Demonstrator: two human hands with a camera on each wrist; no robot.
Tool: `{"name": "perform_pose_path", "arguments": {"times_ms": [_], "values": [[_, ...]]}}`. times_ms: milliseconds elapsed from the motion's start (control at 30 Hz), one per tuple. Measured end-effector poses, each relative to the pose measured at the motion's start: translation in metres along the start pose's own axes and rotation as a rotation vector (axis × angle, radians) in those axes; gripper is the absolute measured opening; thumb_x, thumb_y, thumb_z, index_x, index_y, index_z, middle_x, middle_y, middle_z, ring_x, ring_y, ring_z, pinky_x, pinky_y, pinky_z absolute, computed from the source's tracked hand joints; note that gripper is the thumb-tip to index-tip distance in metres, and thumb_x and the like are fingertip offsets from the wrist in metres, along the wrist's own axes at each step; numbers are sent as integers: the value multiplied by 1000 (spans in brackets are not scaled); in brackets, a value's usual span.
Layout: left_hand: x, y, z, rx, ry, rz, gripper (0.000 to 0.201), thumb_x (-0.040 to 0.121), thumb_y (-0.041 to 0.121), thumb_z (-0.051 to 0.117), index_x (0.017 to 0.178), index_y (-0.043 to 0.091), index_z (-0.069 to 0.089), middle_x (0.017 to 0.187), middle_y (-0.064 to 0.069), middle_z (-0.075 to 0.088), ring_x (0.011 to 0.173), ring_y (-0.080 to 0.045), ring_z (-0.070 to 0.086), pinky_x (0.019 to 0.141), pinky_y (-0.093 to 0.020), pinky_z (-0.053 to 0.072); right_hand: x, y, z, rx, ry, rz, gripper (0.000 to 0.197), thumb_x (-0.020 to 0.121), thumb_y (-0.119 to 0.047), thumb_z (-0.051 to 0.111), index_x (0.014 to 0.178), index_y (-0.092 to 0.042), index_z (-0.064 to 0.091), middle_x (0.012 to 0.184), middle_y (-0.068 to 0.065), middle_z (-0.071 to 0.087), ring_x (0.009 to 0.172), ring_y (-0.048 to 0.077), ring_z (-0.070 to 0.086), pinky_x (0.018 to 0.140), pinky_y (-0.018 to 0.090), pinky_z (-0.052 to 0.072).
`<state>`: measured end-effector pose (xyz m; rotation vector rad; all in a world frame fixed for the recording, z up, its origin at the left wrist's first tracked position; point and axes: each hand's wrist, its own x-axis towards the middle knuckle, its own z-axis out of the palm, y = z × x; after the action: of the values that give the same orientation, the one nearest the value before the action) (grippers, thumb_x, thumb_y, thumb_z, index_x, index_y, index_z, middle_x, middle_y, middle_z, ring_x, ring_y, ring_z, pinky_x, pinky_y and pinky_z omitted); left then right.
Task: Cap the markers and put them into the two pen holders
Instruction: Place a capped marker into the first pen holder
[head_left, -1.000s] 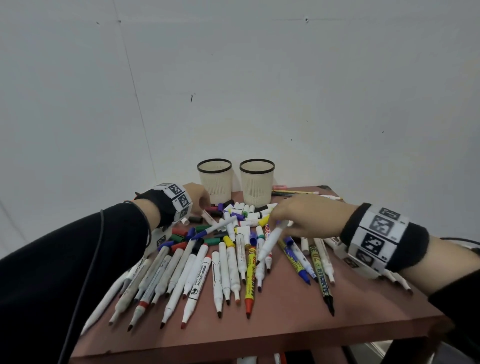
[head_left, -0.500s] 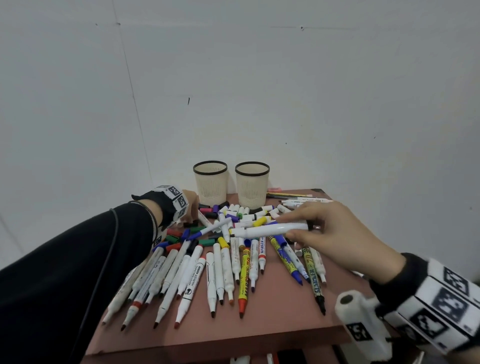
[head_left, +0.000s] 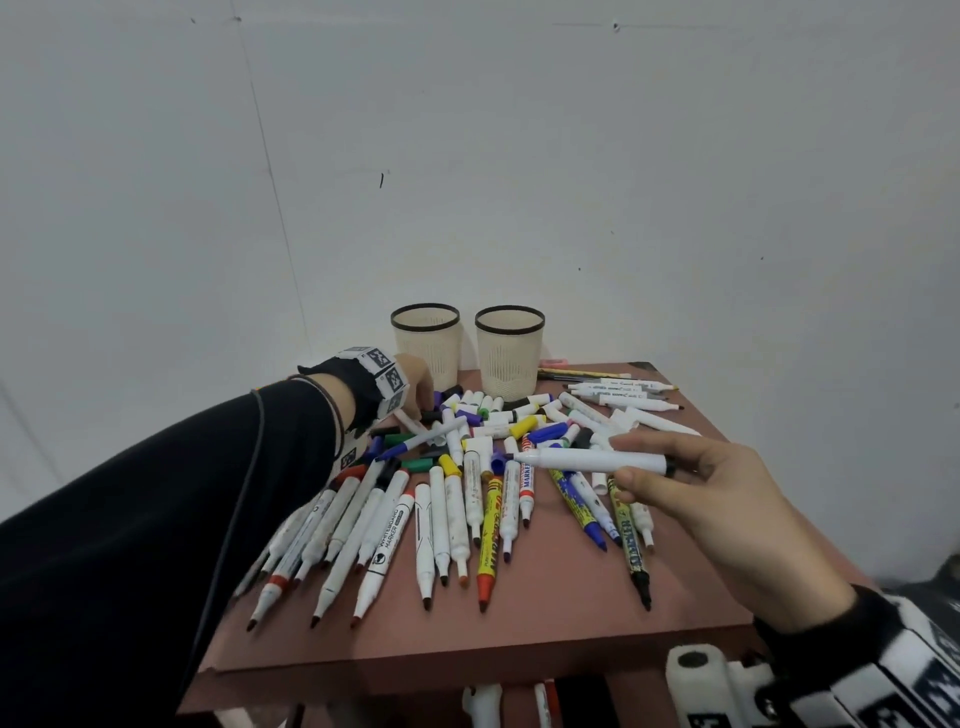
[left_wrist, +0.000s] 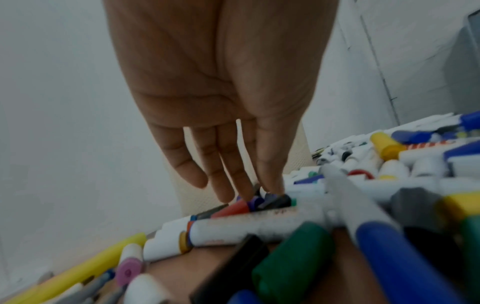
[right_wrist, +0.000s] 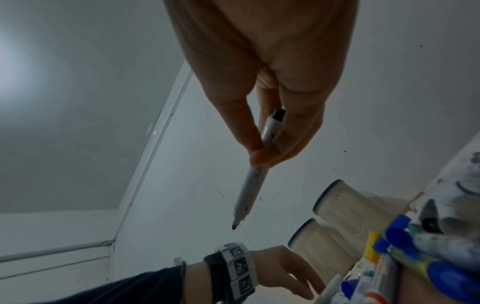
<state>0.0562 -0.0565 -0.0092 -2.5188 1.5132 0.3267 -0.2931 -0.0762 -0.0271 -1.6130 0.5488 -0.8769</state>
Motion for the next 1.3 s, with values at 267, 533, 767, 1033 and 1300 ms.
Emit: {"name": "perform_pose_path", "arguments": {"times_ms": [267, 533, 767, 1033, 1300], "values": [[-51, -14, 1, -67, -51, 77, 27, 79, 21, 74, 106, 17, 69, 88, 10, 64, 79, -6, 57, 69, -17, 45, -10, 15, -2, 130, 16, 53, 26, 75, 9, 68, 84, -15, 77, 80, 9, 74, 63, 16, 67, 61, 16, 53], [-66, -23, 20, -67, -125, 74, 38, 76, 31, 77, 111, 20, 67, 82, 8, 64, 83, -13, 60, 59, -12, 41, -16, 21, 5, 220, -7, 48, 82, 18, -57, 89, 89, -18, 77, 84, 10, 73, 67, 17, 67, 68, 18, 55], [-60, 1, 12, 39, -71, 47, 32, 77, 26, 76, 107, 14, 69, 82, 10, 58, 82, -9, 51, 60, -12, 38, -22, 25, -2, 296, 54, 124, 35, 65, 4, 74, 99, -3, 69, 76, 11, 72, 60, 14, 64, 62, 18, 55], [-51, 80, -9, -52, 157, 236, 21, 85, 24, 68, 105, 17, 66, 101, 4, 63, 89, -9, 54, 73, -17, 41, -25, 32, -14, 473, 218, 128, 69, 23, -35, 94, 83, -8, 73, 79, 11, 68, 62, 14, 64, 60, 19, 55], [-26, 163, -6, 29, 61, 387, 45, 84, 36, 68, 123, 14, 61, 117, -2, 64, 105, -18, 59, 89, -27, 45, -30, 38, -18, 562, 249, 156, 52, 50, -20, 77, 97, 0, 64, 75, 10, 66, 65, 16, 64, 65, 22, 57]]}}
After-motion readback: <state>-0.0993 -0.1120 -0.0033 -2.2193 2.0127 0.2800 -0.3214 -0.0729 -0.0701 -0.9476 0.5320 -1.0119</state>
